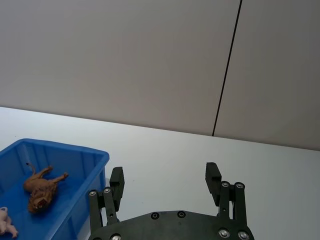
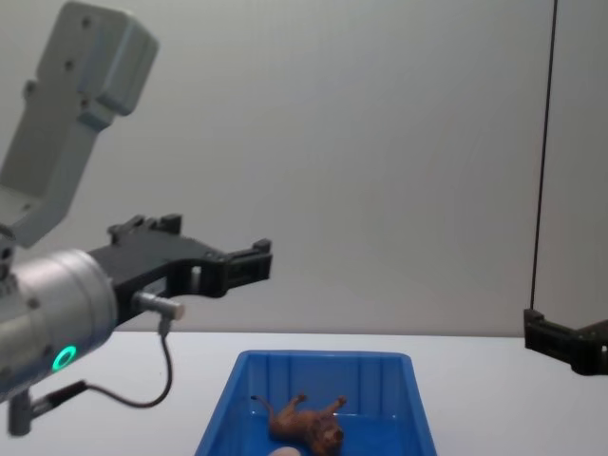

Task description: Pick up the two dolls from the table and place them into the box.

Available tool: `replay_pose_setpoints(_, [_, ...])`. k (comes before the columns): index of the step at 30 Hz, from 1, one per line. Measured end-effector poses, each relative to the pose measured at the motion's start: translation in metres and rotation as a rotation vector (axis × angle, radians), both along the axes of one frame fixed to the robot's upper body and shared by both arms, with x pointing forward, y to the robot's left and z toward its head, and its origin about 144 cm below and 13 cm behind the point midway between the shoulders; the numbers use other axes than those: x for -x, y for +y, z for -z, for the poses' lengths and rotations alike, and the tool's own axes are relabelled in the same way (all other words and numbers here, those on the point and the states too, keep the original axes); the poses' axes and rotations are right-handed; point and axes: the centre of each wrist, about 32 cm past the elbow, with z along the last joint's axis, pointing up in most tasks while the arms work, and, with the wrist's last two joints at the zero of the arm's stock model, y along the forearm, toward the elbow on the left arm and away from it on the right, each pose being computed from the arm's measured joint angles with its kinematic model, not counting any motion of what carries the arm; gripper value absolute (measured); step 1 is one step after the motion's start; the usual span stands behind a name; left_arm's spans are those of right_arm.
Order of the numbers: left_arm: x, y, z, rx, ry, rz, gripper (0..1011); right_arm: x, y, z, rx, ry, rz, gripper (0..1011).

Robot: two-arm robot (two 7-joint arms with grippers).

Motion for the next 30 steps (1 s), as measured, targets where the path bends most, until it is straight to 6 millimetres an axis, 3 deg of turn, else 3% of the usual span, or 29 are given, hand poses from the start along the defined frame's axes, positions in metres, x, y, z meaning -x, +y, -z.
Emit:
replay_pose_setpoints(18, [0.039, 0.02, 0.018, 0.103, 0.176, -0.169, 1001, 0.002, -0.003, 0.0, 0.002, -0.002, 0.02, 1001])
replay_pose_setpoints(30, [0.055, 0.034, 0.028, 0.118, 0.299, -0.2, 1001, 0.002, -0.004, 0.0, 0.002, -0.003, 0.024, 1001])
